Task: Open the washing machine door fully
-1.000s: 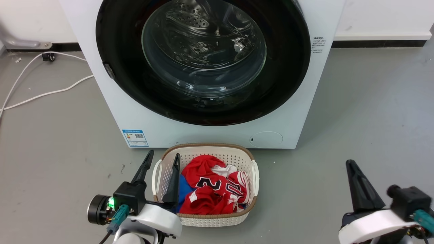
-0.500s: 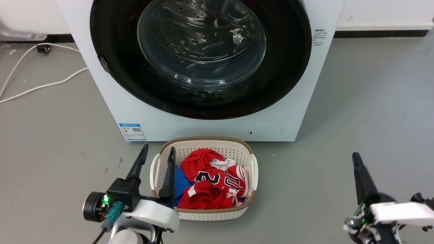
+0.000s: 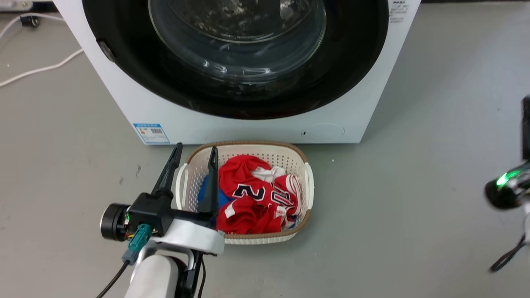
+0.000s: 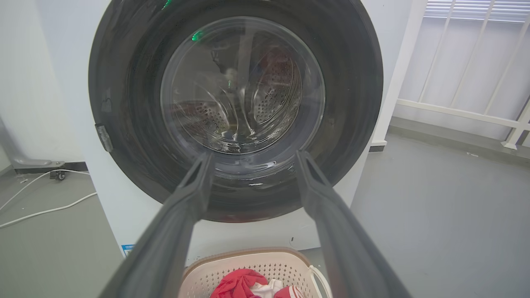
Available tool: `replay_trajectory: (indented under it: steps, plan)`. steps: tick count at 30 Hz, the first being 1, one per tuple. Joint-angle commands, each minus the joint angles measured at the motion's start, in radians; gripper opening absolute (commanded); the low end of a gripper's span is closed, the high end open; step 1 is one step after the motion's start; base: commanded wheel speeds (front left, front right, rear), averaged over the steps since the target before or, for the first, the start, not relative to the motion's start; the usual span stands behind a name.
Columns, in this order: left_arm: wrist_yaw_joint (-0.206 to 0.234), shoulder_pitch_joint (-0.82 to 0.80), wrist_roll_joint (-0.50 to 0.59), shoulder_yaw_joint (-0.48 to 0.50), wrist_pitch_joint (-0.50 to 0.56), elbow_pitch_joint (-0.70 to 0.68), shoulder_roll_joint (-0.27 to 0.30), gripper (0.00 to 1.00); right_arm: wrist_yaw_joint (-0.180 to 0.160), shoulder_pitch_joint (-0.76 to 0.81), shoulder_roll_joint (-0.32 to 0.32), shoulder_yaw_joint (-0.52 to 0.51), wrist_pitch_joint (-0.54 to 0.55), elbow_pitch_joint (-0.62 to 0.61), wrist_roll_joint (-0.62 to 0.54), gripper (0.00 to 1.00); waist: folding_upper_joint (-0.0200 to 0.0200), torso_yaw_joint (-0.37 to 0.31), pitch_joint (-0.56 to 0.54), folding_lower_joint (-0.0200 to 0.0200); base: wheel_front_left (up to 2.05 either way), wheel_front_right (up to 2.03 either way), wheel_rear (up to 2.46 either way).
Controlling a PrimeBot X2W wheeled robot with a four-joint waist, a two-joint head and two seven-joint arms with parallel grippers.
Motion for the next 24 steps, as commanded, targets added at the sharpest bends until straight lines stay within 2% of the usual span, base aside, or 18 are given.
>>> replay_trajectory:
  steps: [1,6,11,16,24]
  plan:
    - [0.004,-0.022,0.004,-0.007,-0.003,-0.011,-0.001,1.0,0.0,-0.071,-0.053,0.012,0.024,0.053,0.029,0.0,0.0,0.007,0.032,-0.0001,0.0,0.0,0.0]
    - [0.009,-0.053,0.0,-0.036,-0.003,-0.036,-0.002,1.0,0.0,-0.265,-0.22,0.115,0.11,0.22,0.054,0.0,0.0,0.031,0.08,-0.0001,0.0,0.0,0.0]
    - [0.019,-0.083,-0.006,-0.07,-0.002,-0.063,-0.002,1.0,0.0,-0.468,-0.334,0.264,0.204,0.353,0.05,0.0,0.0,0.056,0.134,-0.0001,0.0,0.0,0.0]
    - [0.028,-0.112,-0.007,-0.094,-0.002,-0.091,-0.002,1.0,0.0,-0.674,-0.378,0.426,0.294,0.455,0.02,0.0,0.0,0.077,0.193,-0.0001,0.0,0.0,0.0]
    - [0.045,-0.157,-0.004,-0.13,-0.003,-0.135,-0.002,1.0,0.0,-0.934,-0.344,0.605,0.36,0.607,-0.033,0.0,0.0,0.115,0.276,-0.0001,0.0,0.0,0.0]
